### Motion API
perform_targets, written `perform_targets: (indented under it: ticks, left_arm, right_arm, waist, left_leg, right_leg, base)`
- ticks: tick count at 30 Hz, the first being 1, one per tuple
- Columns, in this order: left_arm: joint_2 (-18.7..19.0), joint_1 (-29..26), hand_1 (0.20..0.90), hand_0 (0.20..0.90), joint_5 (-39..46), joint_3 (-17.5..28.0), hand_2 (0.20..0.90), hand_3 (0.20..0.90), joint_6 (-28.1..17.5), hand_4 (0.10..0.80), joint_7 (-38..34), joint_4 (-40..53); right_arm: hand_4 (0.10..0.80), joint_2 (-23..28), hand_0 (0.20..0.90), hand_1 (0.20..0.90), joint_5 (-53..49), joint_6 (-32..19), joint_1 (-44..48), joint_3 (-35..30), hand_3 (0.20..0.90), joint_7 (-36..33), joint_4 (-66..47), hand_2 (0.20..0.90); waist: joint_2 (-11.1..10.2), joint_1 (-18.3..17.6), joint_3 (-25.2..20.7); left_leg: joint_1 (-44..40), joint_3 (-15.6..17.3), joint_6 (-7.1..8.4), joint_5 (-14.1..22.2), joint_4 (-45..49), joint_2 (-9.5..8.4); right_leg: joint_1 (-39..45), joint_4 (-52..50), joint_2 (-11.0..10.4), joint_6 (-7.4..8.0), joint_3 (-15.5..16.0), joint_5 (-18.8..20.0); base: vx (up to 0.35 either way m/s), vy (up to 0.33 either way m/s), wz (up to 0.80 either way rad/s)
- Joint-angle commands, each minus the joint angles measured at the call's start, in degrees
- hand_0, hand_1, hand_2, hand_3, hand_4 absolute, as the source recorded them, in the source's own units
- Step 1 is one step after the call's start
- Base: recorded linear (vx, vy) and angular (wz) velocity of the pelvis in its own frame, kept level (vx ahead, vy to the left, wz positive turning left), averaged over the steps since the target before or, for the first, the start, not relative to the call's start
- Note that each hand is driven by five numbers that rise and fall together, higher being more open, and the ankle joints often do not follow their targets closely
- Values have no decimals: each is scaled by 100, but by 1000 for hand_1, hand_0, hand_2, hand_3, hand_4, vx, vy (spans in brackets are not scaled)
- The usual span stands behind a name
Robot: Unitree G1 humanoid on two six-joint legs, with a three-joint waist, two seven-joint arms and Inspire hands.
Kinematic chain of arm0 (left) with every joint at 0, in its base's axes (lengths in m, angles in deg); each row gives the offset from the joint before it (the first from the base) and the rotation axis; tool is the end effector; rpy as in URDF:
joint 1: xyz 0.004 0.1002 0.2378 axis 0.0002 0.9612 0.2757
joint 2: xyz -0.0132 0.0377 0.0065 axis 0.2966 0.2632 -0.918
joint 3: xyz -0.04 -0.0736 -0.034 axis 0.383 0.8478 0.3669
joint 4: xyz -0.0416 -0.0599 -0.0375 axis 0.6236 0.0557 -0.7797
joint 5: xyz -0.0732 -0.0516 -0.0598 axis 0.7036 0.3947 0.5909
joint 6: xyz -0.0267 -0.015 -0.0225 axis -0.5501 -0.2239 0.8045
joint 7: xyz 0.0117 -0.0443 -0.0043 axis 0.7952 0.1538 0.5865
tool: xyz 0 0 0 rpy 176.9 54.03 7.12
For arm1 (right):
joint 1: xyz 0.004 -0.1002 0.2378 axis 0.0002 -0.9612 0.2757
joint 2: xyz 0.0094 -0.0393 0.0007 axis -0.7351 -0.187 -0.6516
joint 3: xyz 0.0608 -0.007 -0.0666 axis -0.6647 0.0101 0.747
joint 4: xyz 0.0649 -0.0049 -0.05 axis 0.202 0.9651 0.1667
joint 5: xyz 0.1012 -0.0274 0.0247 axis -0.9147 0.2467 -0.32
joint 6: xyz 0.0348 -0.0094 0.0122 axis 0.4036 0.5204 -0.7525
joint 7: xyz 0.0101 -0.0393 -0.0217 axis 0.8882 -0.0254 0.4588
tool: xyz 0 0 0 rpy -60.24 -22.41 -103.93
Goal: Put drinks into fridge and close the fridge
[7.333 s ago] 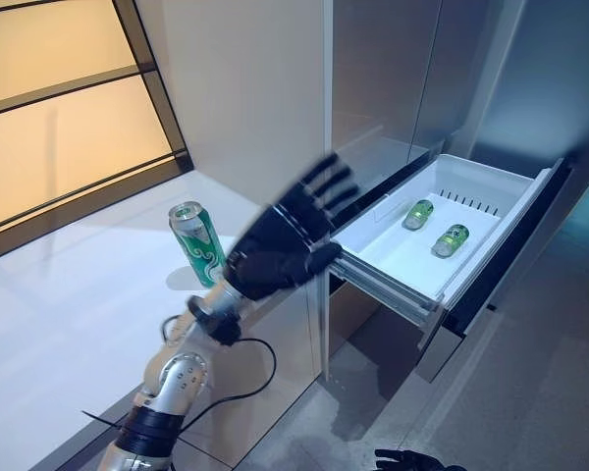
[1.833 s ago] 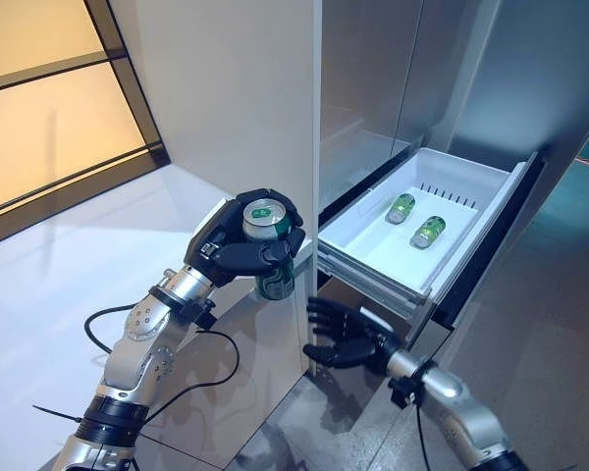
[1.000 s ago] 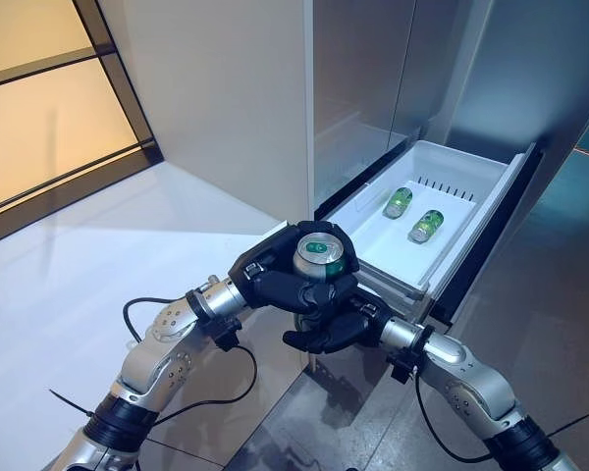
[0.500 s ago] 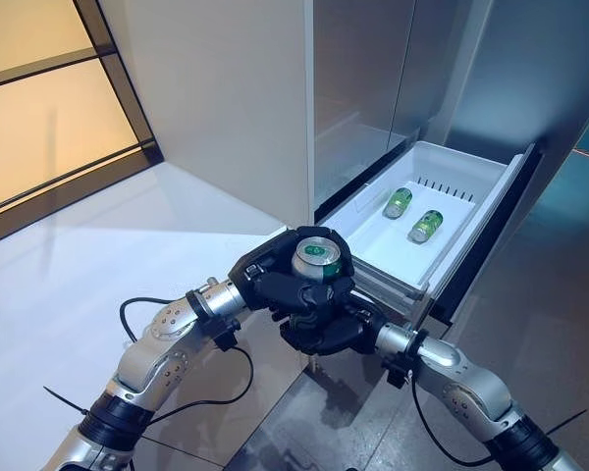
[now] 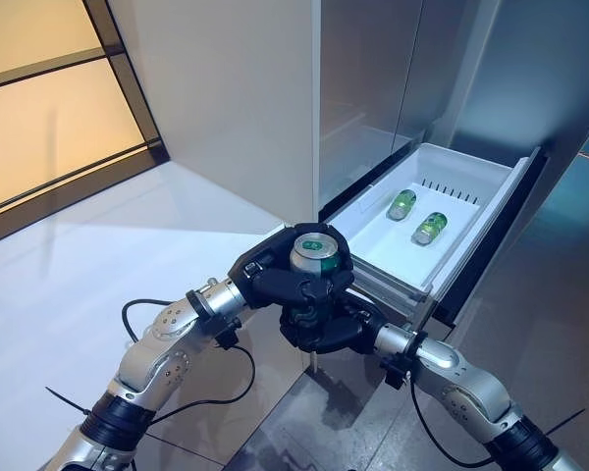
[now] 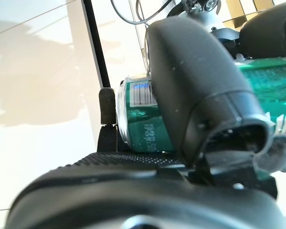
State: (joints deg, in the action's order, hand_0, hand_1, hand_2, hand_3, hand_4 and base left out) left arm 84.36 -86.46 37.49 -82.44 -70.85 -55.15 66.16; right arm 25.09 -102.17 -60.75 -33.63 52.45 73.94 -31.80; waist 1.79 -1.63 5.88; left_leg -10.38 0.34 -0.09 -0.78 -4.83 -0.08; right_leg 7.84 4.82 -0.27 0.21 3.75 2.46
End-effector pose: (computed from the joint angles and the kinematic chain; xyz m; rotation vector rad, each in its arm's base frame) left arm 0.2359 0.1652 0.1344 -0.1894 -0.1514 -0.8928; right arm 0.2132 -0.1311 0.0842 0.1317 0.2051 0.8377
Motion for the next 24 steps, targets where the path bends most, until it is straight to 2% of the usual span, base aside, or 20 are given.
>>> perform_targets:
  ticks: [1,5,9,13,17,24]
  left_arm:
    - [-479,-846,900,900,-12,-25,900,900,-1282,800,-219,468]
    - [-343,-823,900,900,-382,245,900,900,-1852,800,-694,397]
    - [-362,-746,900,900,-434,476,900,900,-1934,800,-1032,378]
    - [-458,-703,900,900,-458,533,900,900,-1493,800,-1369,132]
    - [-551,-701,900,900,-275,344,900,900,-896,800,-1204,-200]
    - [-752,-474,900,900,127,-37,900,900,-20,800,-783,-665]
  right_arm:
    - [100,-614,300,300,-442,-846,1275,-725,200,-732,-523,300]
    - [100,-200,300,300,-221,-640,1692,-1132,200,-922,-176,300]
    - [100,30,300,300,250,-627,1911,-1405,200,-1060,205,300]
    - [100,254,300,300,714,-657,2293,-1595,200,-1397,664,300]
    - [100,449,300,300,977,-604,2816,-1645,200,-1807,1269,300]
    - [100,1080,300,300,770,-590,3596,-1729,200,-2225,2472,300]
  waist:
    - [-311,60,-364]
    - [-359,110,-361]
    - [-402,160,-358]
    - [-447,208,-331]
    - [-461,267,-282]
    - [-458,404,-205]
  left_leg:
    - [52,88,-180,123,29,-216]
    - [55,30,-163,130,37,-219]
    - [49,-39,-154,134,23,-217]
    - [36,-105,-147,145,20,-216]
    - [24,-145,-136,164,42,-215]
    - [1,-184,-110,185,69,-202]
  right_leg:
    - [51,-141,-122,232,-108,-44]
    - [67,-150,-120,216,-62,-58]
    - [86,-159,-121,200,-15,-82]
    - [114,-162,-119,186,14,-92]
    - [146,-166,-126,180,63,-102]
    - [203,-181,-139,171,157,-122]
  base:
    - [0,0,0]
    - [0,0,0]
    - [19,0,1]
    - [36,-8,6]
    - [40,-7,3]
    - [67,4,10]
